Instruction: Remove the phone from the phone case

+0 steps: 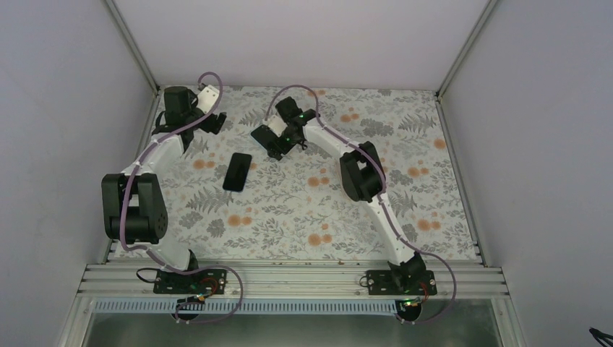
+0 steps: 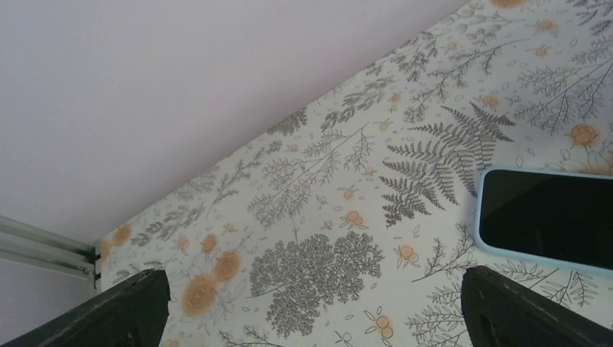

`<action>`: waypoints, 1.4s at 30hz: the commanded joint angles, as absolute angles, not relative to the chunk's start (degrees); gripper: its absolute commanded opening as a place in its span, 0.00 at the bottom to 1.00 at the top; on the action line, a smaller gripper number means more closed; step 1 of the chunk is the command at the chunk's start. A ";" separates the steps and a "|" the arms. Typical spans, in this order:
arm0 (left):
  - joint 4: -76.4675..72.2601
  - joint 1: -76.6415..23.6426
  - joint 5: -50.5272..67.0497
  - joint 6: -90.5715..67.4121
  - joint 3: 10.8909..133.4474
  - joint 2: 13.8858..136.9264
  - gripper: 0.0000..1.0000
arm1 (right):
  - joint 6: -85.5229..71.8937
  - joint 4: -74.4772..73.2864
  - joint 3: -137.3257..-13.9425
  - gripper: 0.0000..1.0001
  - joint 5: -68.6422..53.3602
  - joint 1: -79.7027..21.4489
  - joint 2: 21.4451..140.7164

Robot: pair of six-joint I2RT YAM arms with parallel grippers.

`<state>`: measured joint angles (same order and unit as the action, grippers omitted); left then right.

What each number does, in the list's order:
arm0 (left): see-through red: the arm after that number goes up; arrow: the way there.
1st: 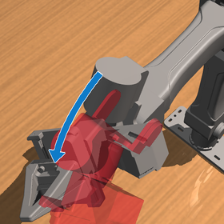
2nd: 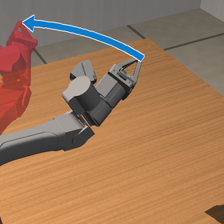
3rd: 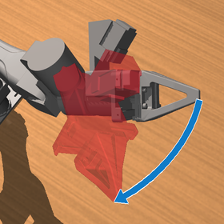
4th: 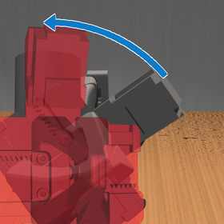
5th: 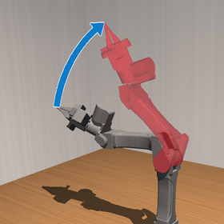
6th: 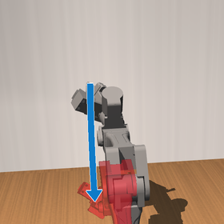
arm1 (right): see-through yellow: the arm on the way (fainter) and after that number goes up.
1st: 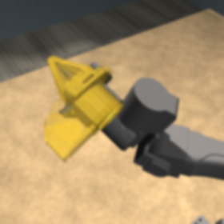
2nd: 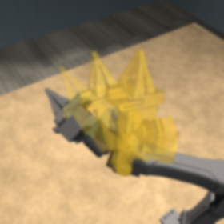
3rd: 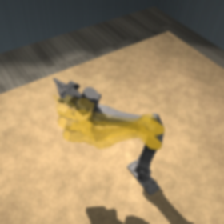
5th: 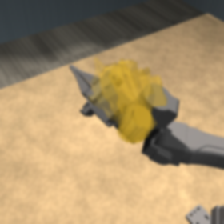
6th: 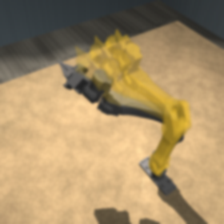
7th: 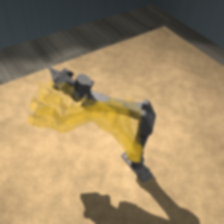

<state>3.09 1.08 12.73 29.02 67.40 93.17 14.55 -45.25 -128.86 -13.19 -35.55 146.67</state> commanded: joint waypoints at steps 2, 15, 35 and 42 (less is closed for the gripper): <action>-0.41 1.58 13.70 27.64 65.58 93.76 1.00 | 18.61 -45.18 -127.79 1.00 -2.58 -39.34 149.88; 6.35 1.49 20.42 28.66 68.67 94.75 1.00 | 21.23 -39.84 -108.73 0.51 -0.93 -37.97 136.06; 15.15 -3.21 8.23 26.10 95.81 122.13 0.35 | 21.12 -36.30 -96.52 0.33 -7.74 -34.72 122.12; 20.53 -3.23 11.18 23.70 104.44 128.86 0.02 | 19.34 -36.66 -102.98 0.03 -10.10 -34.65 127.83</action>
<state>16.99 -3.53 9.67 25.47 100.79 128.38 20.88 -36.10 -99.44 -7.73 -35.09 125.86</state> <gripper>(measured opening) 0.029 0.038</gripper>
